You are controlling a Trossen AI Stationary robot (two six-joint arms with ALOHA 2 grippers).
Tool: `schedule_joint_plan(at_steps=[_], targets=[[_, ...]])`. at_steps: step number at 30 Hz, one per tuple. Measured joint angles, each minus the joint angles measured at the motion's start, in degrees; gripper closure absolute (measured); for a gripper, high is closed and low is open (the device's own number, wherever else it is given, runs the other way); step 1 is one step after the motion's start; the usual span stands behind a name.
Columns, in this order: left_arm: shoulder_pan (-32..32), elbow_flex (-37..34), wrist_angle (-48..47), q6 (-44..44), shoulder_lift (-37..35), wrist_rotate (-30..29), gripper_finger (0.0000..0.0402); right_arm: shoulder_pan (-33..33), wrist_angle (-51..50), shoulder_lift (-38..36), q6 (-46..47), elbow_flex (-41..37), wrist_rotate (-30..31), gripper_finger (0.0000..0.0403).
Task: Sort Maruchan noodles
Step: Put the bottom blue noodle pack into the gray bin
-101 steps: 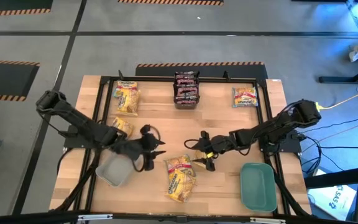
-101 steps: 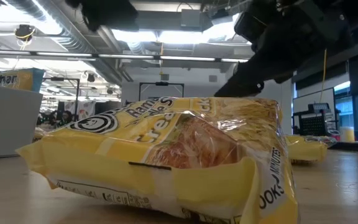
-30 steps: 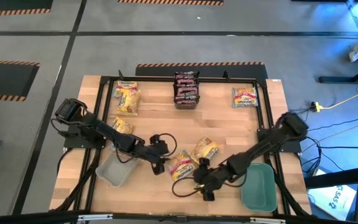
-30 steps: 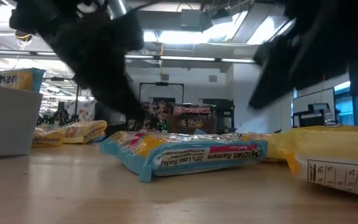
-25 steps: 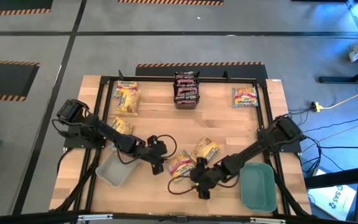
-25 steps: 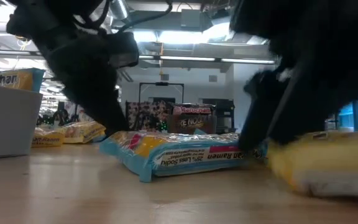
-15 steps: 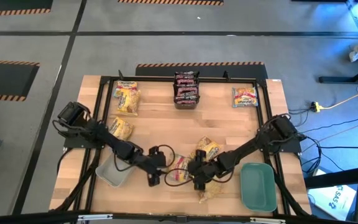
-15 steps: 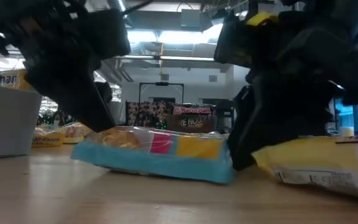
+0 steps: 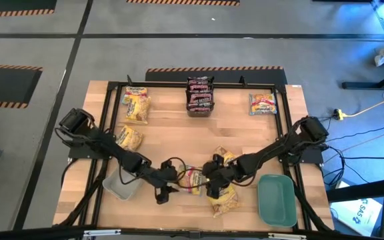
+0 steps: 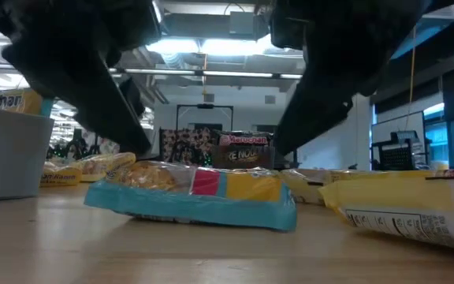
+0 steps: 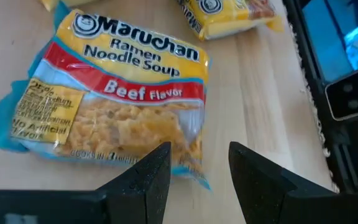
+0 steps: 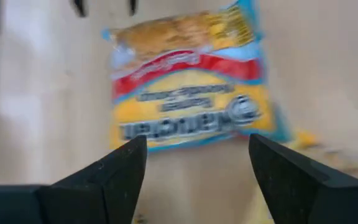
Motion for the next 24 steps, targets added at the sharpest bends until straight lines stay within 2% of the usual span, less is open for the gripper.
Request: schedule_joint_plan(at_steps=[4, 8, 12, 16, 20, 24], targets=[[-1.19, 0.0, -2.52, 1.33, -2.42, -3.57, 0.0248, 0.31, 3.42, 1.24, 9.24, -0.84, -3.54, 0.0132], [-2.36, 0.0, -3.13, 4.37, -2.17, -8.15, 0.0249, 0.63, 8.64, 2.34, 17.73, -4.34, -2.82, 0.0132], [-2.89, -0.09, -3.6, 4.42, 0.11, -8.23, 0.0249, 0.93, 15.67, 2.22, 24.15, -8.93, -1.09, 0.0132], [-3.64, -0.1, -0.11, 3.84, 3.48, -7.4, 0.0249, 0.82, 24.54, 2.22, 28.38, -11.87, -0.84, 0.0132], [-4.24, -0.09, 5.01, 3.5, 6.45, -7.3, 0.0249, 0.11, 24.63, 3.02, 32.67, -13.15, -0.52, 0.0132], [-4.35, -0.04, 11.59, 3.41, 9.27, -6.58, 0.0249, -0.36, 25.98, 3.97, 32.7, -12.99, -1.0, 0.0132]])
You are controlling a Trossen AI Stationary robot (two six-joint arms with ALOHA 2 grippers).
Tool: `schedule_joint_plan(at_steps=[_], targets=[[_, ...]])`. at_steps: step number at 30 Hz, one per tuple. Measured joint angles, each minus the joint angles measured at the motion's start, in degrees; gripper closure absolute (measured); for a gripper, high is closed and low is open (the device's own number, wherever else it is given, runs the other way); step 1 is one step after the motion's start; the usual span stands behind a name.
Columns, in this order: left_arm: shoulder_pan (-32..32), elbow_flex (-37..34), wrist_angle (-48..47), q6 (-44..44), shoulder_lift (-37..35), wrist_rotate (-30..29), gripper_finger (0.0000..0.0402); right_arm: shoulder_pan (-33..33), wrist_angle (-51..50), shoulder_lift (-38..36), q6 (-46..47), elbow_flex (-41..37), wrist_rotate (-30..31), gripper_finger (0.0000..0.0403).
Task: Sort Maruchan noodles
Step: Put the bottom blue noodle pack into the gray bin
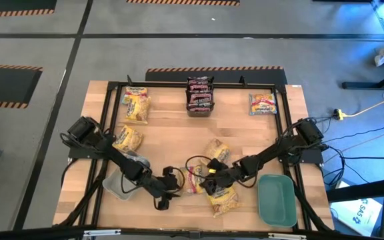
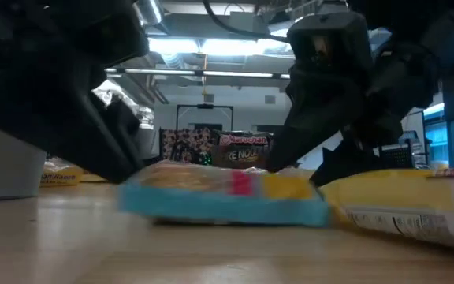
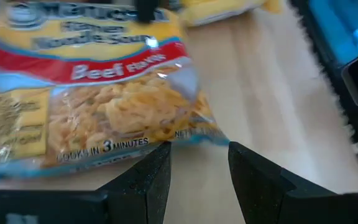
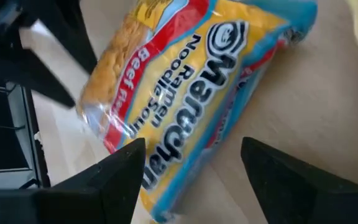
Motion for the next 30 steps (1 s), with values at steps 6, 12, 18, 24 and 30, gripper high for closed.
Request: schedule_joint_plan(at_steps=[6, 12, 18, 24, 30], targets=[[0.37, 0.89, 3.1, 0.43, 1.99, 1.32, 0.0249, -1.56, 1.23, 0.22, -1.92, -0.06, -1.35, 0.0132], [1.52, 1.18, 2.59, 0.47, 1.96, 1.98, 0.0249, -3.33, 2.21, 0.92, -3.36, 0.0, -3.4, 0.0132], [1.95, 1.18, -2.73, -1.67, 0.38, 6.14, 0.0249, -3.8, 2.93, 1.07, -4.89, -0.04, -4.39, 0.0132], [1.55, 2.12, -9.97, -3.73, -5.71, 2.9, 0.0249, -3.78, 2.62, 1.07, -5.11, -0.02, -4.07, 0.0132], [1.91, 2.21, -9.39, -1.18, -5.94, -8.17, 0.0249, -3.78, 3.71, 1.17, -6.17, -0.13, -3.66, 0.0132]])
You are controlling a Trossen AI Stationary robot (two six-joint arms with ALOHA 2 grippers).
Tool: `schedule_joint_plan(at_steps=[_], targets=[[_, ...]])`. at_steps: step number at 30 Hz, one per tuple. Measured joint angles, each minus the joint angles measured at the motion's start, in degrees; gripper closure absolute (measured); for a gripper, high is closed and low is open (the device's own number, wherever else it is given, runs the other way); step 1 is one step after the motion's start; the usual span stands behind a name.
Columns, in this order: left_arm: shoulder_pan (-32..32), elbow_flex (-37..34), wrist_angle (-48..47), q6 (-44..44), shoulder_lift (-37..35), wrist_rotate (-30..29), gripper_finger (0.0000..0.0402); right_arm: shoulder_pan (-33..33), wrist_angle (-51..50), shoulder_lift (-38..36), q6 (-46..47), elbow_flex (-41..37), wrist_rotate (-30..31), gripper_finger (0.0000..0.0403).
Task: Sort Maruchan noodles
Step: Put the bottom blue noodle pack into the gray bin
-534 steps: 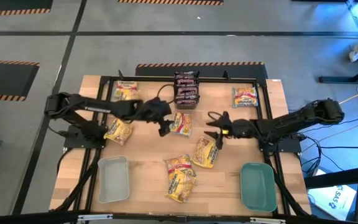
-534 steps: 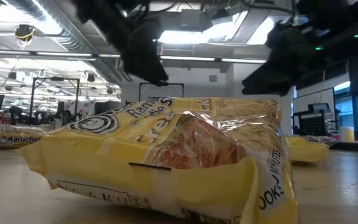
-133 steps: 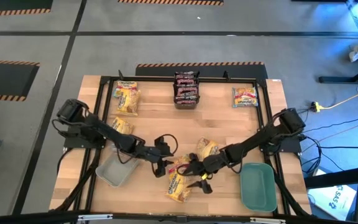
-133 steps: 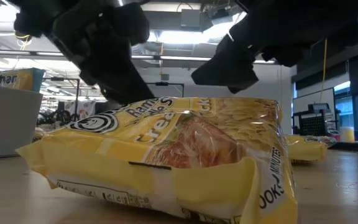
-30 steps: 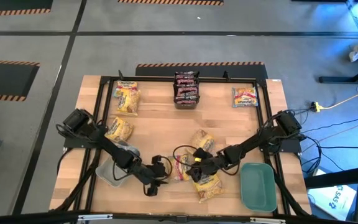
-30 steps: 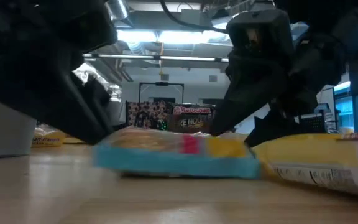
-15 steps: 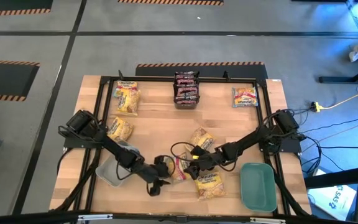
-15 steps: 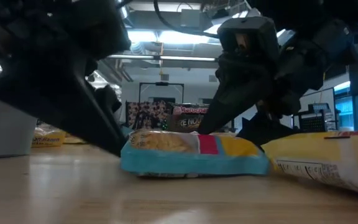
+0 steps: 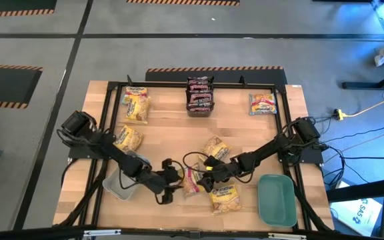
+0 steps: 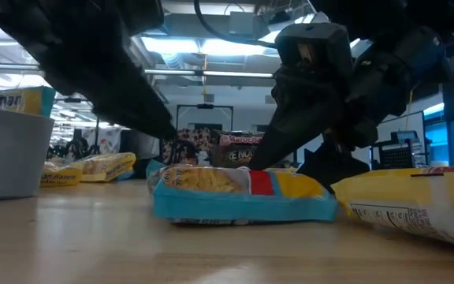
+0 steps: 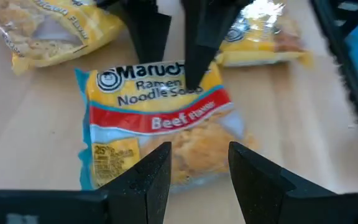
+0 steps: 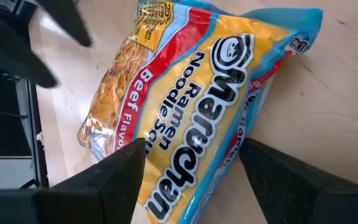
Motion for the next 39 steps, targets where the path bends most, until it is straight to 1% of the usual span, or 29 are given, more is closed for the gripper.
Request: schedule_joint_plan(at_steps=[6, 11, 16, 22, 27, 33, 36, 39], targets=[[0.18, 0.02, 0.48, -0.06, 4.83, 1.4, 0.0249, -0.04, 0.31, 0.01, -0.03, 0.0, 0.05, 0.0132], [-1.27, 0.22, 1.17, -0.42, 7.43, -1.19, 0.0249, -0.16, 0.73, 0.03, -0.03, -0.03, 0.66, 0.0132], [-2.91, 0.22, 0.92, -0.51, 8.23, -4.31, 0.0249, -0.56, 2.28, 0.1, -0.05, -0.09, 0.78, 0.0132], [-4.34, 0.04, 0.25, -0.75, 8.38, -6.93, 0.0249, -0.76, 7.18, 0.1, -0.45, -0.11, -0.45, 0.0132], [-4.29, -0.22, 1.22, -0.82, 8.89, -5.42, 0.0249, -0.73, 11.21, 0.1, -1.58, 0.01, -1.95, 0.0132], [-3.95, -0.33, 2.33, -0.07, 8.88, -5.68, 0.0249, -0.7, 9.33, 0.07, -1.58, -0.02, -1.22, 0.0132], [-3.43, -0.33, 2.96, -0.05, 8.86, -5.87, 0.0249, -0.7, 8.99, 0.07, -1.58, -0.02, -0.84, 0.0142], [-3.05, -0.31, 3.26, -0.07, 8.84, -5.92, 0.0249, -0.69, 8.99, 0.05, -2.05, -0.02, -0.7, 0.0167]])
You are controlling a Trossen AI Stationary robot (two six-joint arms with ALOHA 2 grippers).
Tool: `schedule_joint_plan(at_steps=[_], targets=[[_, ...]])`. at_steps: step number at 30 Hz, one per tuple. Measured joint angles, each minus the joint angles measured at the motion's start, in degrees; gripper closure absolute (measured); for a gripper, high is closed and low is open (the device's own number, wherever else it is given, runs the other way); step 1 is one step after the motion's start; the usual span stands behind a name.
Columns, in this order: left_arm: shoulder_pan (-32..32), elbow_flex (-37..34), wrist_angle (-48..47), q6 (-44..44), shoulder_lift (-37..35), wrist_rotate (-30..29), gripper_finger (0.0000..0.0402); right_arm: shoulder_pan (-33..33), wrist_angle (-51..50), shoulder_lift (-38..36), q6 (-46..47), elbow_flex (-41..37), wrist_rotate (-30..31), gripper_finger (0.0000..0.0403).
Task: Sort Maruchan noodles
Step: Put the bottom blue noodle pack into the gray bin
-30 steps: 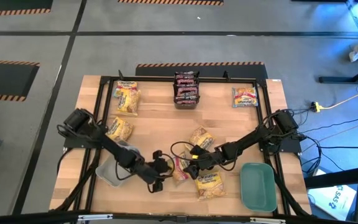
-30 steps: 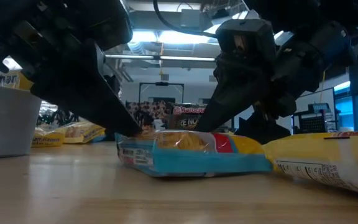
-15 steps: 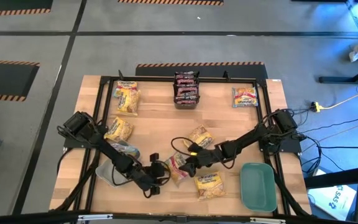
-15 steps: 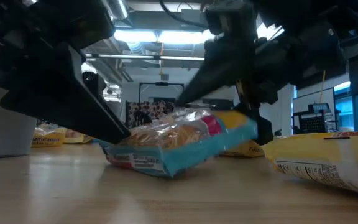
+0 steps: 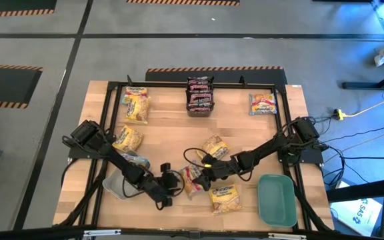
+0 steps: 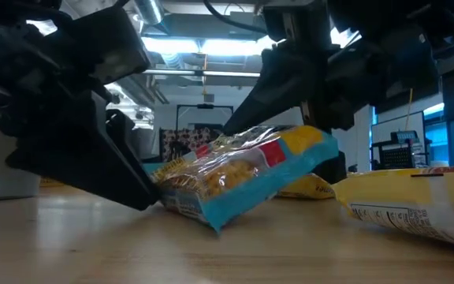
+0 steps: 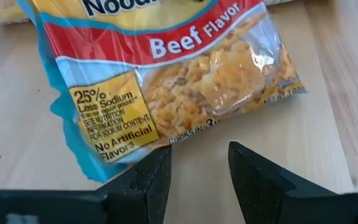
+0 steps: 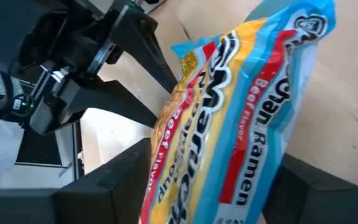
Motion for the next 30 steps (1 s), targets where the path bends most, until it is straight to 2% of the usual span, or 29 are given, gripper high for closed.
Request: schedule_joint_plan(at_steps=[12, 16, 21, 26, 30], targets=[[0.02, 0.11, 0.23, -0.24, -0.29, -1.37, 0.0242, 0.04, 0.28, -0.09, -6.83, 0.02, 2.43, 0.0316], [0.05, 0.11, 0.18, -2.0, -1.21, 1.42, 0.0218, 0.08, 0.38, -0.14, -10.89, 0.06, 2.35, 0.0322], [0.16, 0.15, 0.29, -3.27, -3.61, 8.8, 0.0189, 0.08, 0.34, -0.25, -15.14, 0.11, 0.58, 0.0312], [0.68, 0.2, -0.52, -2.9, -8.58, 15.4, 0.0188, 0.08, 0.24, -0.26, -19.47, 0.32, -1.06, 0.0325], [1.44, 0.21, -2.41, -1.53, -13.79, 17.33, 0.0188, 0.15, -2.85, -0.26, -23.56, 2.64, -2.25, 0.032]])
